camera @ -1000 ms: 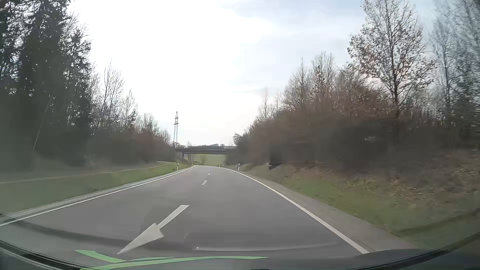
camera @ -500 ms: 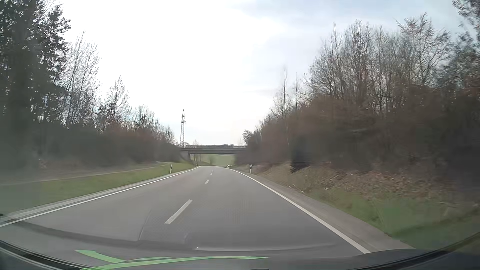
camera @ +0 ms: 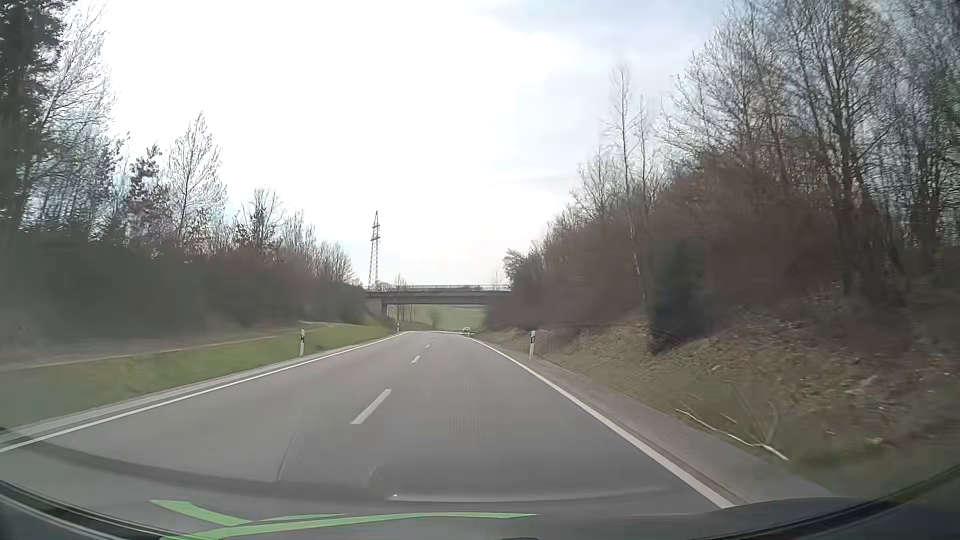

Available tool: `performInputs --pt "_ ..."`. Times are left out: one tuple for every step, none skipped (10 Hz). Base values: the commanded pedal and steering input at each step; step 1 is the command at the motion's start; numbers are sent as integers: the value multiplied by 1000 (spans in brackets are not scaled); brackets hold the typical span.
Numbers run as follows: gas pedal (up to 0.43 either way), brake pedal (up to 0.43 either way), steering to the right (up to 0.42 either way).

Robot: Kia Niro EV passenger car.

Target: Follow the waypoints while adhering to traffic rules and regulations

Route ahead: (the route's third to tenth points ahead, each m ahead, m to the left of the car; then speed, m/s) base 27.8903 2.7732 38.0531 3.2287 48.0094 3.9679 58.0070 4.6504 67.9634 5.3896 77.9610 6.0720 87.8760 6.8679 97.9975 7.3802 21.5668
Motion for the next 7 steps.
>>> performInputs --pt "150 0 -11" --pt "150 0 -11" --pt "150 0 -11" --pt "150 0 -11" --pt "150 0 -11" --pt "150 0 -10" --pt "150 0 -9"
